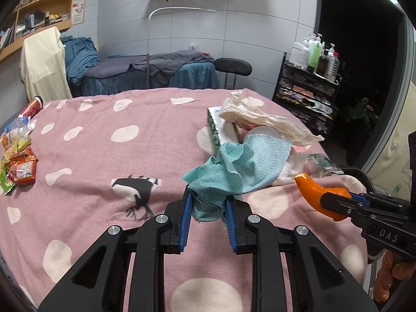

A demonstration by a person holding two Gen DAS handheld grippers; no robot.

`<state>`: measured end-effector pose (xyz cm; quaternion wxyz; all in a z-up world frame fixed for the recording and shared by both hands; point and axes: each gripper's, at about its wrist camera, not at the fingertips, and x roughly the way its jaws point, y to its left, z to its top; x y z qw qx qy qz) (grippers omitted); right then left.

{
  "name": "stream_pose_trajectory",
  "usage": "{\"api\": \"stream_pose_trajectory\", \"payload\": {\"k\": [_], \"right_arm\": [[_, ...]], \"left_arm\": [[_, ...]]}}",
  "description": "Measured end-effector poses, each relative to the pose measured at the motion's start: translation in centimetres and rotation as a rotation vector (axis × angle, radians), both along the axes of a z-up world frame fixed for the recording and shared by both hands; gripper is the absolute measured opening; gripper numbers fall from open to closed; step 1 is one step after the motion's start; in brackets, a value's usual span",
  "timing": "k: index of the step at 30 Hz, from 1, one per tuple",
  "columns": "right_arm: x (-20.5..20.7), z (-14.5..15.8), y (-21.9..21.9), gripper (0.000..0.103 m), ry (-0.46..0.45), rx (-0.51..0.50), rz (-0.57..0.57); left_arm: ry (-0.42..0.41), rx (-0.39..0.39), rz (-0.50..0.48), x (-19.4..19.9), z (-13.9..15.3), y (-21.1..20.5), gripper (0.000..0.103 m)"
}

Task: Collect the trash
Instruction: 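Carry the teal cloth with left tool while right tool carries orange peel to bin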

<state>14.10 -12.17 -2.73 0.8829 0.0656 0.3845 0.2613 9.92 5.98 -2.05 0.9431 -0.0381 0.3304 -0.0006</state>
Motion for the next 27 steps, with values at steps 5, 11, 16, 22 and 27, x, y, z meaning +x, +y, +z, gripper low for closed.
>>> {"api": "stream_pose_trajectory", "payload": {"k": [5,11,16,22,27], "right_arm": [[-1.3,0.5,-2.7,0.020,-0.009,0.030,-0.054],[-2.4,0.8,-6.3,0.020,-0.028,0.058,-0.147],[-3.1,0.7,-9.7,0.020,-0.050,0.046,-0.248],[-3.4,-0.3,-14.0,0.020,-0.040,0.042,-0.366],[-3.5,-1.2,-16.9,0.020,-0.032,0.032,-0.456]], "left_arm": [[-0.003,-0.010,-0.063,-0.3,0.2,-2.0,0.024],[-0.013,-0.011,-0.149,-0.6,0.6,-5.1,0.024],[-0.018,-0.009,-0.222,-0.7,0.8,-7.9,0.024],[-0.019,0.004,-0.308,-0.6,0.6,-11.1,0.024],[-0.006,0.004,-0.373,-0.3,0.3,-13.5,0.024]]}}
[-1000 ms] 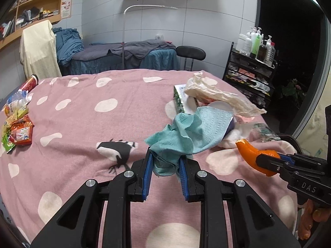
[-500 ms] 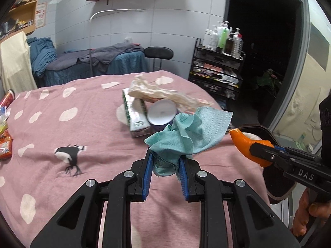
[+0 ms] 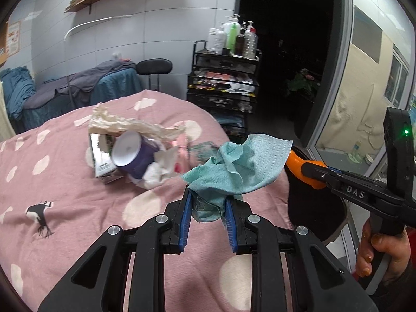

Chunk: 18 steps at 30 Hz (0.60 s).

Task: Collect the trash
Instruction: 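Carry the teal cloth with left tool while right tool carries orange peel to bin, then lower the orange peel into the brown bin and open the right tool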

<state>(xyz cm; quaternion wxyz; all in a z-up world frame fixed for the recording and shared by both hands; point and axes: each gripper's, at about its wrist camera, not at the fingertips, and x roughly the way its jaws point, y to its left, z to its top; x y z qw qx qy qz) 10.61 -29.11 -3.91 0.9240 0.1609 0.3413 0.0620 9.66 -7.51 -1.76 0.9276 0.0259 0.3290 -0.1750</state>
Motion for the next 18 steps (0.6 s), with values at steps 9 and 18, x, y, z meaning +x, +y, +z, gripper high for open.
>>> {"api": "stream_pose_trajectory", "payload": {"k": [9,18], "right_arm": [[0.8,-2.5,-3.4,0.020,0.058,0.002,-0.107],[2.4,-6.0,-5.8,0.020,0.151,0.011,-0.181]], "left_arm": [[0.011,0.011,-0.068,0.4,-0.4,-2.8,0.024],[0.023,0.028,-0.113,0.4,-1.0,-4.9,0.024]]}}
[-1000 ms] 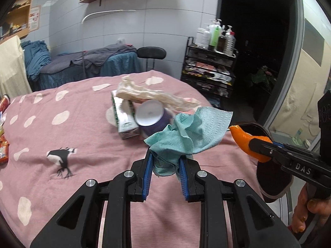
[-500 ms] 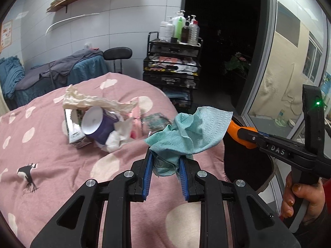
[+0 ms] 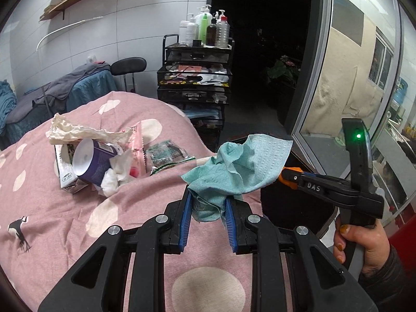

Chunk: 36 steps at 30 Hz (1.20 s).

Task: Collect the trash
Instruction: 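Lower the orange peel into the brown bin and open the right tool, then lower the teal cloth into the bin and open the left tool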

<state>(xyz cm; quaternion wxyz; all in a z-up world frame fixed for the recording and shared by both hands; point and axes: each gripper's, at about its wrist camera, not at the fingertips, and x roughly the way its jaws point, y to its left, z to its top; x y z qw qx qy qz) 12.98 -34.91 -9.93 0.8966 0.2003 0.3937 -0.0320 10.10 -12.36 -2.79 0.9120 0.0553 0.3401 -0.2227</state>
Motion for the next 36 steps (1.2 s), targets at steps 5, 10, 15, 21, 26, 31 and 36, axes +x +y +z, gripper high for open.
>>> {"api": "stream_pose_trajectory", "payload": {"k": [5,10,15,21,26,31,36], "right_arm": [[0.6,-1.5,-0.6,0.020,0.033,0.008,-0.016],[0.4,-2.4,-1.2,0.029,0.031,0.059,-0.029],[-0.3,-2.0,-1.4,0.061,0.007,0.049,-0.057],[-1.0,-1.2,-2.1,0.070,-0.014,0.040,-0.102],[-1.9,-0.5,-2.9,0.074,-0.029,0.029,-0.141],[-2.8,0.1,-3.9,0.077,-0.053,0.028,-0.183],[-3.6,0.8,-5.1,0.077,-0.075,0.019,-0.232]], "left_arm": [[0.011,0.000,-0.016,0.1,-0.3,-0.7,0.024],[0.018,0.001,-0.026,0.2,-0.5,-1.1,0.024],[0.029,0.002,-0.038,0.5,-0.7,-1.5,0.024],[0.033,0.005,-0.067,0.9,-0.6,-2.7,0.024],[0.038,0.015,-0.109,1.1,-0.7,-4.6,0.024],[0.070,-0.008,-0.138,2.0,-0.6,-6.1,0.024],[0.090,-0.005,-0.168,2.9,-0.7,-8.0,0.024]]}}
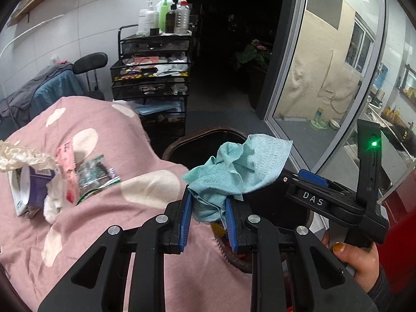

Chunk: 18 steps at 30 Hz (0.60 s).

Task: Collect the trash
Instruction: 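Lower the teal cloth into the bin and open the left tool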

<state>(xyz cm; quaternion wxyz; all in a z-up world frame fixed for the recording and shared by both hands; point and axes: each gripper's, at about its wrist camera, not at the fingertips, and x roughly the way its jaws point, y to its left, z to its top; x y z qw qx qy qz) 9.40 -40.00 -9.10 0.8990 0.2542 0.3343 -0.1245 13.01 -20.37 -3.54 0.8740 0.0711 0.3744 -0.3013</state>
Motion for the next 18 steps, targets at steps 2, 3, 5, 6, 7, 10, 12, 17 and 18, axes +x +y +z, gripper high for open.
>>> {"api": "stream_pose_trajectory", "payload": {"k": [2,3,5,6,7,10,12,17,18], "right_arm": [[-0.2,0.1,-0.5,0.077,-0.004,-0.003,-0.019],[-0.3,0.2,-0.7,0.077,-0.005,-0.004,-0.027],[-0.5,0.1,-1.3,0.078,-0.003,-0.002,-0.043],[-0.6,0.1,-1.5,0.078,-0.001,-0.002,-0.049],[-0.7,0.0,-1.8,0.078,0.001,0.001,-0.061],[-0.9,-0.2,-2.5,0.078,0.003,0.007,-0.076],[-1.0,-0.2,-2.7,0.078,0.003,0.006,-0.082],[-1.1,-0.1,-3.2,0.078,0.005,-0.010,-0.098],[-1.2,-0.2,-3.3,0.079,0.006,-0.010,-0.101]], "left_arm": [[0.015,0.007,-0.005,0.4,-0.3,-0.6,0.024],[0.018,0.014,-0.007,0.5,-0.5,-0.9,0.024],[0.017,0.033,-0.012,0.5,-0.9,-1.8,0.024],[0.018,0.043,-0.017,0.6,-1.1,-2.2,0.024],[0.019,0.051,-0.020,0.6,-1.3,-2.5,0.024],[0.017,0.081,-0.032,0.6,-1.9,-3.5,0.024],[0.019,0.095,-0.035,0.8,-2.2,-4.0,0.024],[0.005,0.128,-0.051,0.7,-2.7,-4.7,0.026],[-0.005,0.140,-0.054,0.7,-2.8,-4.8,0.029]]}}
